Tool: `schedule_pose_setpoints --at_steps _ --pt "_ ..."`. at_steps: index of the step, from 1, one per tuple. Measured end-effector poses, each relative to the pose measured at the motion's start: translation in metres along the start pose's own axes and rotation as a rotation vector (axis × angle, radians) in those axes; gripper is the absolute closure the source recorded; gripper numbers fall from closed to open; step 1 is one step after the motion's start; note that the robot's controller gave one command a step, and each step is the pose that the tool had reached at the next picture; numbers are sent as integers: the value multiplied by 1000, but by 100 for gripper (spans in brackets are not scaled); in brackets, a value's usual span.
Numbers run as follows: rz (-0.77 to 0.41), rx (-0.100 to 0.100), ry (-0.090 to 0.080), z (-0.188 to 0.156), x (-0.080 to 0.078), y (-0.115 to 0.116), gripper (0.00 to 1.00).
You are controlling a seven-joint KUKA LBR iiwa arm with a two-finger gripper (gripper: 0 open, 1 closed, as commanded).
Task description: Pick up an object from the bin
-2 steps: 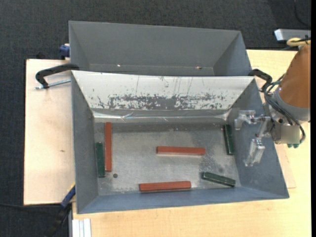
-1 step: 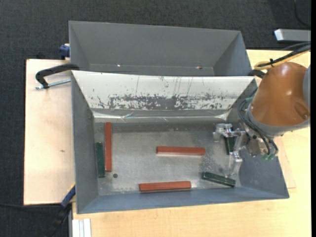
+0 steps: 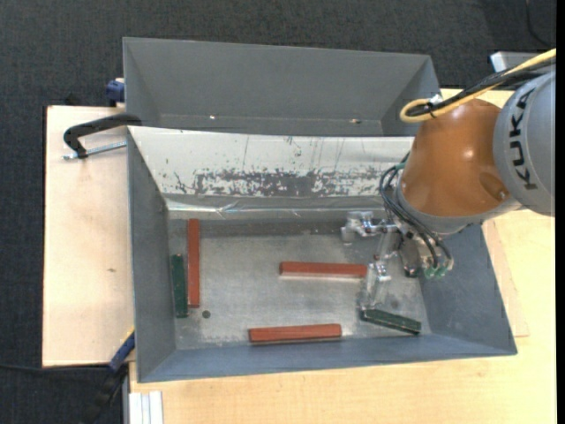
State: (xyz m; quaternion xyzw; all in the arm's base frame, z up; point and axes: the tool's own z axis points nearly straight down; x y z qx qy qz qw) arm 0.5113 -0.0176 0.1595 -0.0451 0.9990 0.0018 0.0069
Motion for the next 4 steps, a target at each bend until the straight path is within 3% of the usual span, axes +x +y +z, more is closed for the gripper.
schedule_pose_setpoints --at_steps 1,2,3,4 --pt "-127 -1 9 47 -48 30 0" --pt "-92 1 15 91 -36 12 0" --pt "-54 2 10 89 -40 9 100" --pt "-54 2 10 89 -40 9 100"
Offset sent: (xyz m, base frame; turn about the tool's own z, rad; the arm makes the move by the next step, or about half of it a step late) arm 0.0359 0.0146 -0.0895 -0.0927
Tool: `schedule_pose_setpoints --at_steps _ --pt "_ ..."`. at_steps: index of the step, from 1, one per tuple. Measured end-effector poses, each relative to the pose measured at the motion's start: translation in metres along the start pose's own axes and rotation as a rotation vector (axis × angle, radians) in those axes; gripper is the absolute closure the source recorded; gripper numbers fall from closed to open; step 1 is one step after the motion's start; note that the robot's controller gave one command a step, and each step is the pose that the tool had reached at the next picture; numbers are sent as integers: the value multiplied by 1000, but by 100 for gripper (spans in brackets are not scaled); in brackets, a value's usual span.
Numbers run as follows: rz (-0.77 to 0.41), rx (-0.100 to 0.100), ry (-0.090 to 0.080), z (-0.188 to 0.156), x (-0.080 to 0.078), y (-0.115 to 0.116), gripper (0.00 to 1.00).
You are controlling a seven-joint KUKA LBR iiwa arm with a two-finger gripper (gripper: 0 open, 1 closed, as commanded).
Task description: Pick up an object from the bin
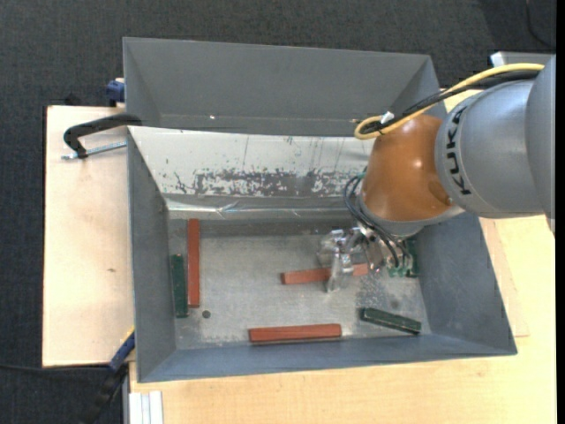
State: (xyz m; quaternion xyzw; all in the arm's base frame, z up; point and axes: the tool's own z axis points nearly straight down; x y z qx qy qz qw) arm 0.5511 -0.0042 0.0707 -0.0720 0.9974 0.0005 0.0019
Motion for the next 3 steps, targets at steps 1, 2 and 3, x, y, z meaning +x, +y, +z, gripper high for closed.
schedule_pose_setpoints --at_steps 1,2,3 --pt "0 -1 8 -7 2 1 100" --pt "0 -2 9 -29 3 1 100" --pt "0 0 -2 -49 0 0 100"
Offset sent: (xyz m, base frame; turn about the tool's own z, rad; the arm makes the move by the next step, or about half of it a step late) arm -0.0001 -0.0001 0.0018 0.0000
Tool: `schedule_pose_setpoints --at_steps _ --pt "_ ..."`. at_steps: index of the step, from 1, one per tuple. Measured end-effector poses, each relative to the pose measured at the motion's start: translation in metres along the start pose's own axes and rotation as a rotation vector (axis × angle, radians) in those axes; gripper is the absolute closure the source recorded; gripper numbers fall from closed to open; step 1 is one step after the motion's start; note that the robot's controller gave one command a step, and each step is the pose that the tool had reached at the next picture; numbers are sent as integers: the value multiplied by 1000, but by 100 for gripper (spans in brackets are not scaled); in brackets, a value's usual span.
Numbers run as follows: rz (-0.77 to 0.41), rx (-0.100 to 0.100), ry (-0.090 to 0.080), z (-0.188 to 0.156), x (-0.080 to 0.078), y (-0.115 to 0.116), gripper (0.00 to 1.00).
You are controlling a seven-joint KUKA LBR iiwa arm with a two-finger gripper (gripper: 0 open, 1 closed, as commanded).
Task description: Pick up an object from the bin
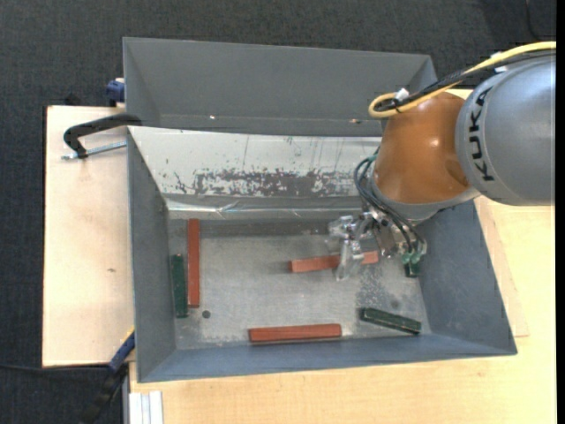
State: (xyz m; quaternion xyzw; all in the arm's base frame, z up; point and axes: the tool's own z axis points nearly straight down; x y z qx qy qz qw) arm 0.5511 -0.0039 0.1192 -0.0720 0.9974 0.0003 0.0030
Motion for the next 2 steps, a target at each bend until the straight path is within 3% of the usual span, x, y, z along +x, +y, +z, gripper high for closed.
schedule_pose_setpoints --at_steps 2 --pt "0 0 0 -18 -1 0 100"
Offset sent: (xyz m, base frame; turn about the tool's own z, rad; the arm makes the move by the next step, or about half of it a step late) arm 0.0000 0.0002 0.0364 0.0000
